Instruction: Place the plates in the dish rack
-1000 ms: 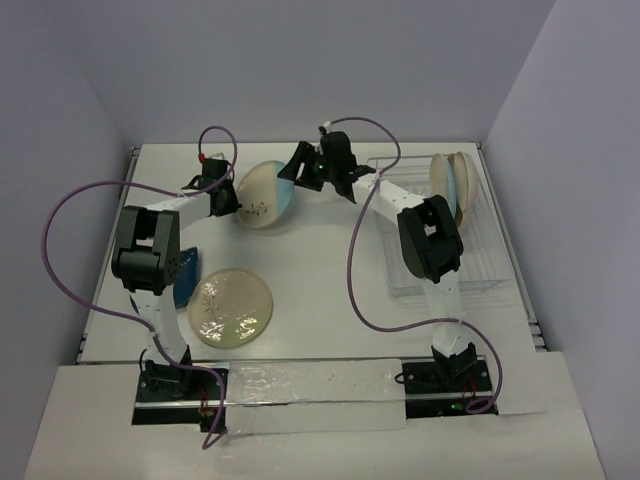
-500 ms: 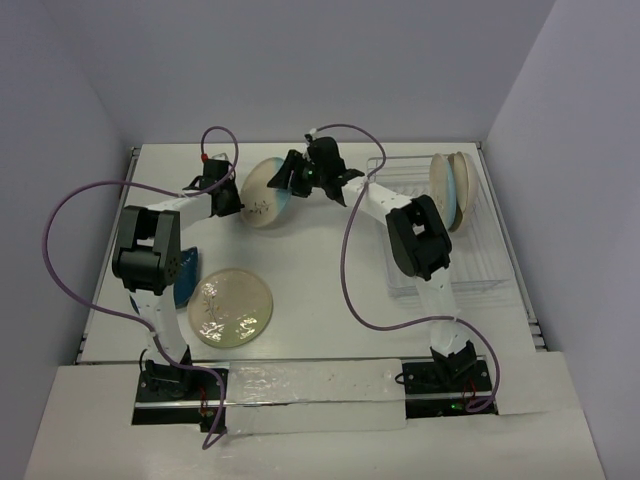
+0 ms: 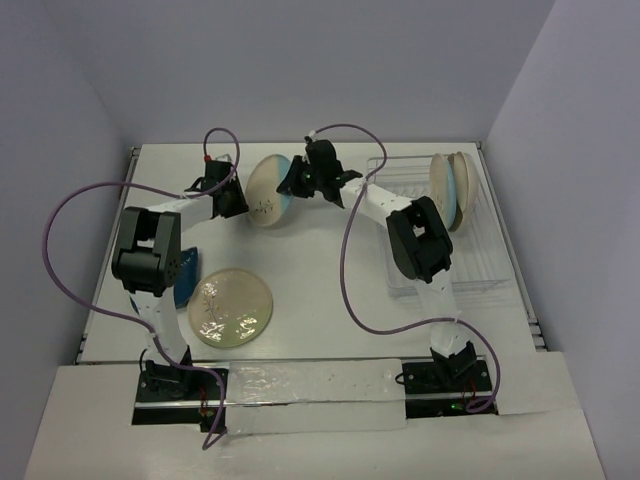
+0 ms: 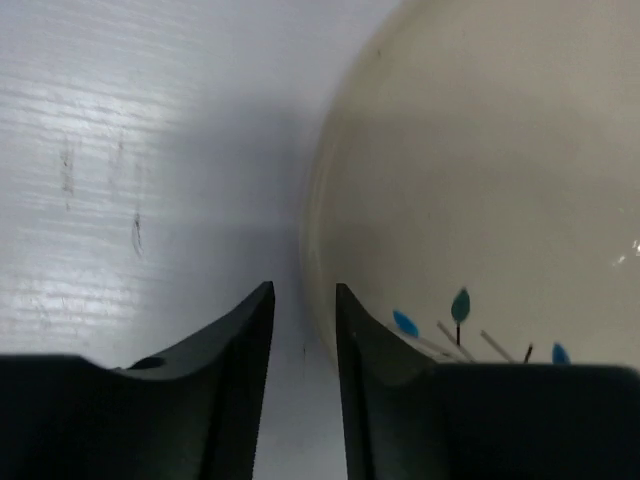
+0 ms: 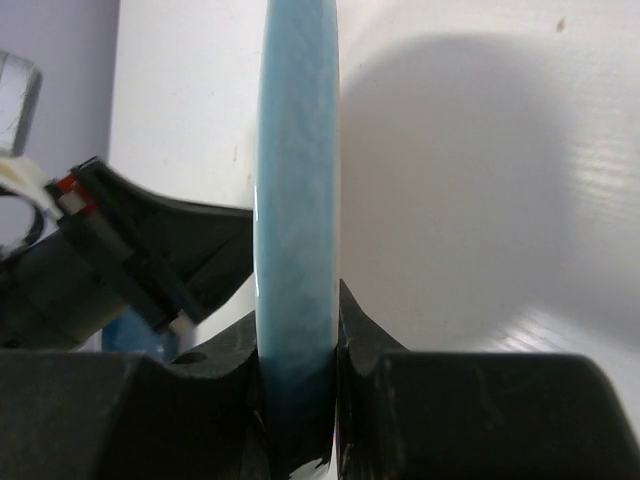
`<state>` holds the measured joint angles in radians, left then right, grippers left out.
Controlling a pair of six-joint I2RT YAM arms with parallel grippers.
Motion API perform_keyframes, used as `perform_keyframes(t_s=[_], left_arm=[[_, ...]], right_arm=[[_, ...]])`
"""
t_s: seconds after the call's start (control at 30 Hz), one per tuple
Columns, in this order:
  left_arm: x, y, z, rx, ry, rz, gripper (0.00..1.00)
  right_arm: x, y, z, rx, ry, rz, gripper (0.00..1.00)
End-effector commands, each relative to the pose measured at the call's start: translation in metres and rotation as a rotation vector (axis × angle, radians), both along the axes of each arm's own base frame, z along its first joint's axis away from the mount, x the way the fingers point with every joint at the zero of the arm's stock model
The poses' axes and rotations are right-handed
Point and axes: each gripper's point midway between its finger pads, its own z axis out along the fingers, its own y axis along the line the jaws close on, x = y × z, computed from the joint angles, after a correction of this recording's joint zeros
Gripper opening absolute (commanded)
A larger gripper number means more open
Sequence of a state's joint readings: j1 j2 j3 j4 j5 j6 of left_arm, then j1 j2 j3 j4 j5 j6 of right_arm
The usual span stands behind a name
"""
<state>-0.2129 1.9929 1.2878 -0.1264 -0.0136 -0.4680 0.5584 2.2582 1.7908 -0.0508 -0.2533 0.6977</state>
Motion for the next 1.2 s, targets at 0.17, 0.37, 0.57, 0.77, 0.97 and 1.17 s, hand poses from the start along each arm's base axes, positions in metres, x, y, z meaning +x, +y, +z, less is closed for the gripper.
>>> perform_keyframes(t_s=[0.17, 0.37, 0.57, 0.77, 0.97, 1.17], left_arm=[[-0.007, 0.004, 0.145, -0.072, -0.295, 0.086, 0.92], [-0.033, 0.026, 0.176, -0.071, -0.385, 0.184, 0.99], [-0.044, 0.035, 0.159, -0.045, -0.342, 0.227, 0.99], [-0.043, 0.030, 0.150, -0.061, -0.329, 0.208, 0.99], [-0.043, 0.034, 0.145, -0.027, -0.313, 0.219, 0.99], [-0.043, 0.033, 0.142, -0.008, -0.312, 0.209, 0.99]], right_arm=[[-0.001, -0.061, 0.217, -0.121, -0.590, -0.075, 0.00], [-0.040, -0.137, 0.312, -0.268, -0.802, -0.135, 0.00], [-0.053, -0.214, 0.319, -0.481, -0.787, -0.228, 0.00], [-0.054, -0.297, 0.290, -0.679, -0.684, -0.336, 0.00], [-0.047, -0.336, 0.258, -0.868, -0.602, -0.390, 0.00], [-0.038, -0.368, 0.252, -1.012, -0.570, -0.483, 0.00]])
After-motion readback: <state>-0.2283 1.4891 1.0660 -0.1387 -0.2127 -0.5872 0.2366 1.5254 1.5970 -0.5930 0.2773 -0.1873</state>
